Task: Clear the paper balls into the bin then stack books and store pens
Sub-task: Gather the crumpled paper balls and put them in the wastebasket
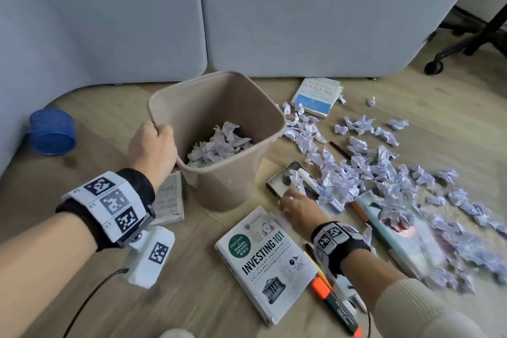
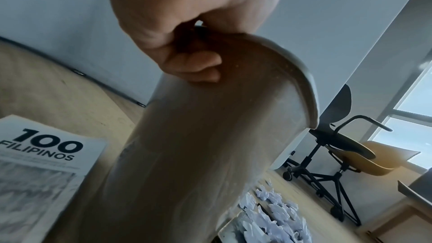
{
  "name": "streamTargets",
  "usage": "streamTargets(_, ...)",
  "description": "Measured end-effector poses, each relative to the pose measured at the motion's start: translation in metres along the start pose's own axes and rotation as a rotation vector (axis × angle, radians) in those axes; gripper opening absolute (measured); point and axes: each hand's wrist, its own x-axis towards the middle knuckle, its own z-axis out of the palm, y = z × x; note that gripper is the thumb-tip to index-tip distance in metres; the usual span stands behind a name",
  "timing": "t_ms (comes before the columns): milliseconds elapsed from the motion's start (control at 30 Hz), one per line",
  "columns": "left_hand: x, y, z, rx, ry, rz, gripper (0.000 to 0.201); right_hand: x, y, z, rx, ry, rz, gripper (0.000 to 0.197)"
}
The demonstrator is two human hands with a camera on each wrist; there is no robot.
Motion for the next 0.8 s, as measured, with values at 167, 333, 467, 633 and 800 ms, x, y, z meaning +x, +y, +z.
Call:
streamTargets(167, 0.014, 0.011, 0.004, 0.186, 0.046, 0.057, 0.02, 0.017, 0.011, -0.115, 0.358, 0.784, 0.297, 0.007)
streamTargets(333, 0.037, 0.027, 0.001, 0.416, -0.042, 0.112, 0.031, 0.061, -0.053, -0.2, 0.412, 0.82, -0.114, 0.019)
streamTargets(467, 0.077, 0.031, -0.014, 0.614, -0.117, 0.224, 0.025, 0.082, -0.074, -0.206, 0.337, 0.45, -0.128, 0.038)
streamTargets(633, 0.105, 0.038, -0.029, 0.708, -0.093, 0.306, 0.032, 0.044, -0.031, -0.191, 0.434, 0.65, 0.175, 0.01)
streamTargets(800, 0.067, 0.108, -0.024, 0.616, 0.099, 0.622, 0.043, -0.017, 0.024, -0.132, 0.385, 0.354, 0.487, 0.013)
